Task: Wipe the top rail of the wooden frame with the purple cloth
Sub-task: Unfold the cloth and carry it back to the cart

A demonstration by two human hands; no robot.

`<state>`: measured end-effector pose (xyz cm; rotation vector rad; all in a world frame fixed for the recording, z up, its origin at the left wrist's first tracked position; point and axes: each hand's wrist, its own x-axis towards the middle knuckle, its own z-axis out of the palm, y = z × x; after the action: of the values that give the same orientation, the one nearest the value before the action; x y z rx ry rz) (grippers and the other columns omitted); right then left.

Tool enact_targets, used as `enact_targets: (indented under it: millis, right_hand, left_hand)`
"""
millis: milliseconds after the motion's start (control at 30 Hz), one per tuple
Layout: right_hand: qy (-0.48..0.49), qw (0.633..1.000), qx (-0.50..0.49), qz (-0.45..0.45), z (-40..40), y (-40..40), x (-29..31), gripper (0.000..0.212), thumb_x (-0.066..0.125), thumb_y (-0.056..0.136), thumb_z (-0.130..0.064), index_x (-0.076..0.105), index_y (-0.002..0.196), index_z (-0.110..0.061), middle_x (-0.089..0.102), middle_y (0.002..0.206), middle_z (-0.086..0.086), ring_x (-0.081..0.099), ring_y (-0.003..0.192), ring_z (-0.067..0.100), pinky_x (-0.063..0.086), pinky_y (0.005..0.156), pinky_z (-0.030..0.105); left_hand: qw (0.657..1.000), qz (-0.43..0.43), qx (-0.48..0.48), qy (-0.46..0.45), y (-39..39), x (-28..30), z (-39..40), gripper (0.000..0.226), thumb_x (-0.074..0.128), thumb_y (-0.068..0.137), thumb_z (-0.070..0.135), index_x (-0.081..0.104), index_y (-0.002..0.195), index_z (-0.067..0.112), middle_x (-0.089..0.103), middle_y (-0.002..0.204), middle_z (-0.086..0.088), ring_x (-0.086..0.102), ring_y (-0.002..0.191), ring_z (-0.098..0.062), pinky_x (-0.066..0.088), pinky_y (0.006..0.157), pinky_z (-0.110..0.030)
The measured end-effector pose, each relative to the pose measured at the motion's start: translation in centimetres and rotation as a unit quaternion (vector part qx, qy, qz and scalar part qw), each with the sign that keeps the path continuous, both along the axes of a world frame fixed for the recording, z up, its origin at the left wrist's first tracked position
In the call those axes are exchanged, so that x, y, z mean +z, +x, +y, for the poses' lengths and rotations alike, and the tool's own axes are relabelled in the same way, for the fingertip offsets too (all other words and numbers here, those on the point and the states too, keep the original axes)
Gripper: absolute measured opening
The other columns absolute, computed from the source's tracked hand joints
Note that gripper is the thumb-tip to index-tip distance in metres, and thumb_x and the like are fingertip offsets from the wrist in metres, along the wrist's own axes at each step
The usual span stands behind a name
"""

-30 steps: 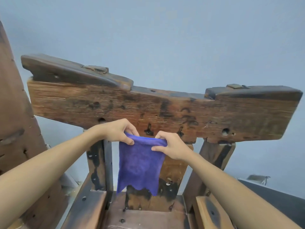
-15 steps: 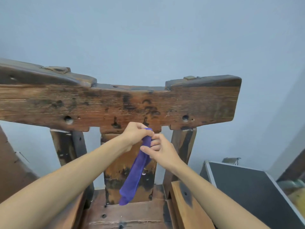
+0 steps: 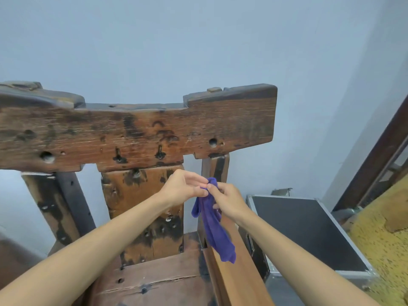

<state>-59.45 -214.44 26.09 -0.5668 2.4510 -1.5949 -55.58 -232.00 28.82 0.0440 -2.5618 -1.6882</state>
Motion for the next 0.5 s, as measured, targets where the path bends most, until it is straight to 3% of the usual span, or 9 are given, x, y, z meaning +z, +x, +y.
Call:
enact_targets:
  millis: [67, 133, 233, 367, 500]
  right_hand:
    - [-0.004, 1.000, -0.006, -0.013, 0.5, 0.2, 0.2, 0.028, 0.055, 0.101, -0.036, 0.075, 0.095, -0.018, 0.076, 0.085, 0.008, 0.073, 0.083, 0.023, 0.060, 0.079, 0.047]
    - [-0.004, 1.000, -0.016, -0.005, 1.1, 0.1, 0.5, 0.024, 0.055, 0.102, -0.029, 0.074, 0.094, -0.017, 0.076, 0.088, 0.011, 0.073, 0.084, 0.025, 0.059, 0.080, 0.048]
    - [0.016, 0.998, -0.049, 0.026, 2.3, -0.6, 1.7, 0.025, 0.052, 0.100, -0.018, 0.070, 0.093, -0.003, 0.073, 0.092, 0.023, 0.070, 0.086, 0.037, 0.058, 0.083, 0.055]
    - [0.017, 0.993, -0.104, 0.051, 4.5, -1.4, 3.4, 0.022, 0.052, 0.097, -0.014, 0.068, 0.084, -0.004, 0.070, 0.082, 0.018, 0.061, 0.077, 0.020, 0.056, 0.083, 0.056]
    - [-0.004, 0.989, -0.125, 0.074, 6.6, -1.9, 5.1, 0.030, 0.056, 0.101, -0.025, 0.067, 0.092, 0.001, 0.069, 0.096, 0.029, 0.060, 0.080, 0.024, 0.054, 0.085, 0.060]
  left_hand:
    - [0.998, 0.033, 0.013, -0.048, -0.1, -0.1, 0.8, 0.021, 0.085, 0.078, 0.009, 0.081, 0.094, 0.022, 0.081, 0.084, 0.005, 0.076, 0.082, -0.005, 0.061, 0.079, -0.022]
    - [0.996, 0.050, 0.023, -0.068, -0.2, 0.2, 1.3, 0.019, 0.084, 0.079, 0.009, 0.079, 0.088, 0.025, 0.080, 0.080, 0.006, 0.076, 0.078, -0.003, 0.060, 0.079, -0.021]
    - [0.991, 0.059, 0.031, -0.116, -0.6, 1.2, 1.0, 0.021, 0.080, 0.082, 0.007, 0.074, 0.084, 0.027, 0.077, 0.081, 0.006, 0.074, 0.077, -0.004, 0.058, 0.082, -0.024]
    - [0.980, 0.063, 0.037, -0.186, -1.3, 3.5, -1.4, 0.020, 0.069, 0.087, 0.005, 0.070, 0.088, 0.025, 0.072, 0.082, 0.007, 0.069, 0.077, -0.005, 0.056, 0.079, -0.026]
    - [0.971, 0.080, 0.031, -0.223, -2.0, 5.2, -4.7, 0.019, 0.058, 0.093, 0.004, 0.067, 0.098, 0.020, 0.069, 0.091, 0.000, 0.064, 0.076, -0.012, 0.054, 0.079, -0.031]
